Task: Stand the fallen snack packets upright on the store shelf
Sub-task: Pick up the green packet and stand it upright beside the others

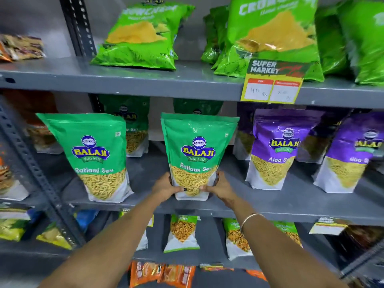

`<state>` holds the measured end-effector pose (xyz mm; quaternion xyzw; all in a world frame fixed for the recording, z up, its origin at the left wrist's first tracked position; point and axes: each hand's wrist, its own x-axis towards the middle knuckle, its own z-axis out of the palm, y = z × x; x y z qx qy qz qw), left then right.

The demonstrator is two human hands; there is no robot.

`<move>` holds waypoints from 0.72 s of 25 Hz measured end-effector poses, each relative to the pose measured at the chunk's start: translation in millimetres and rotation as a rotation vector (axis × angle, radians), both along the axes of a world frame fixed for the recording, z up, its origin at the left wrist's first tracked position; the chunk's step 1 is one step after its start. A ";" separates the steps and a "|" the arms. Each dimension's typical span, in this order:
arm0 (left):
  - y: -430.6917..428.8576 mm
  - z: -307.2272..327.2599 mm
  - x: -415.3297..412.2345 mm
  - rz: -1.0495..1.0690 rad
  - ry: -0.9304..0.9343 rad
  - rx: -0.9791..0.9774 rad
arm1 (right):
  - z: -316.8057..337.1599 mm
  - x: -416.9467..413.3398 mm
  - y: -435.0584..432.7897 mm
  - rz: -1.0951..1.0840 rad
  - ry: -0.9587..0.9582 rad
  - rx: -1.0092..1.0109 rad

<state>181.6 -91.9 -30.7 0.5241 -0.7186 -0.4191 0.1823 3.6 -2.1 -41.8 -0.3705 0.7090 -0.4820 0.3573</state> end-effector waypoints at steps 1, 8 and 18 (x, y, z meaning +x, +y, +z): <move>5.6 3.8 2.9 -0.008 0.001 -0.017 | 2.6 2.8 4.4 0.002 0.010 0.012; 24.4 13.2 14.2 -0.058 -0.052 -0.057 | 8.4 17.8 21.5 -0.028 0.009 0.027; 23.5 10.2 16.7 -0.087 -0.038 -0.053 | 4.7 23.9 26.2 -0.053 0.004 0.031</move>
